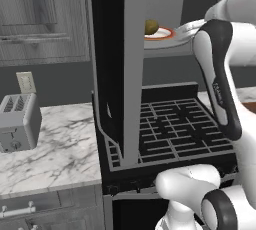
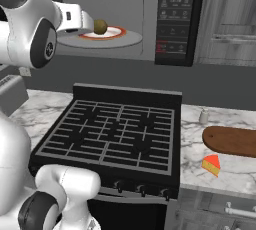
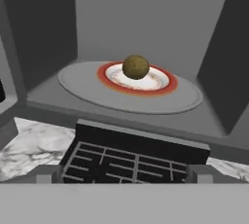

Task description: Retrieve the reheated potato from the microwave, then place the potato, cheese, and condiment on the cutting board.

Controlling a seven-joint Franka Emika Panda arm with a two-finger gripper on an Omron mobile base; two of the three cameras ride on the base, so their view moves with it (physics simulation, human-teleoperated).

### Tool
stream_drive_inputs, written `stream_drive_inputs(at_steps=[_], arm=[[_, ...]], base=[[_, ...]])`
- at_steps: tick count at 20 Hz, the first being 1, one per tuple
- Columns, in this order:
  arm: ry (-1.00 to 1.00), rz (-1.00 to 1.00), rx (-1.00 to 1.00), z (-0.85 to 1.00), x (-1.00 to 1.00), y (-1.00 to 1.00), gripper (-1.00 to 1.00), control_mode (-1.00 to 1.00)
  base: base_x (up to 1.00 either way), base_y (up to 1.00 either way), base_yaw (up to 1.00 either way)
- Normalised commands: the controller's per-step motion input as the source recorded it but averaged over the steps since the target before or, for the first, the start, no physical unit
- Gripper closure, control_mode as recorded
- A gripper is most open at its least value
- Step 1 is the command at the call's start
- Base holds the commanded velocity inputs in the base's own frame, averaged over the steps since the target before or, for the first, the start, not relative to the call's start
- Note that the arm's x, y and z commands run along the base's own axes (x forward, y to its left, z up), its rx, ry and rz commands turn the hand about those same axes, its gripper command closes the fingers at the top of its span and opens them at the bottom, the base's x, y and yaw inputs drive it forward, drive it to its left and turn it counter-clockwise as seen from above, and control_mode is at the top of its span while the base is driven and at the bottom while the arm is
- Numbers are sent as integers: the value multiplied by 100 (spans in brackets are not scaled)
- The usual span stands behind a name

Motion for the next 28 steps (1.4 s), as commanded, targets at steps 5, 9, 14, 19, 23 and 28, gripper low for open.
stream_drive_inputs(at_steps=[5, 9, 14, 19, 23, 28], arm=[[0, -8, 6, 0, 72, 0, -100, -100], [1, -7, 8, 2, 68, 0, -100, -100], [6, -3, 12, 5, 62, 0, -100, -100], [9, 0, 9, 0, 53, 0, -100, -100], [7, 0, 2, 0, 48, 3, -100, -100], [0, 0, 0, 0, 45, 4, -100, -100]], base=[[0, 0, 0], [0, 0, 0], [0, 0, 0], [0, 0, 0], [0, 0, 0], [0, 0, 0]])
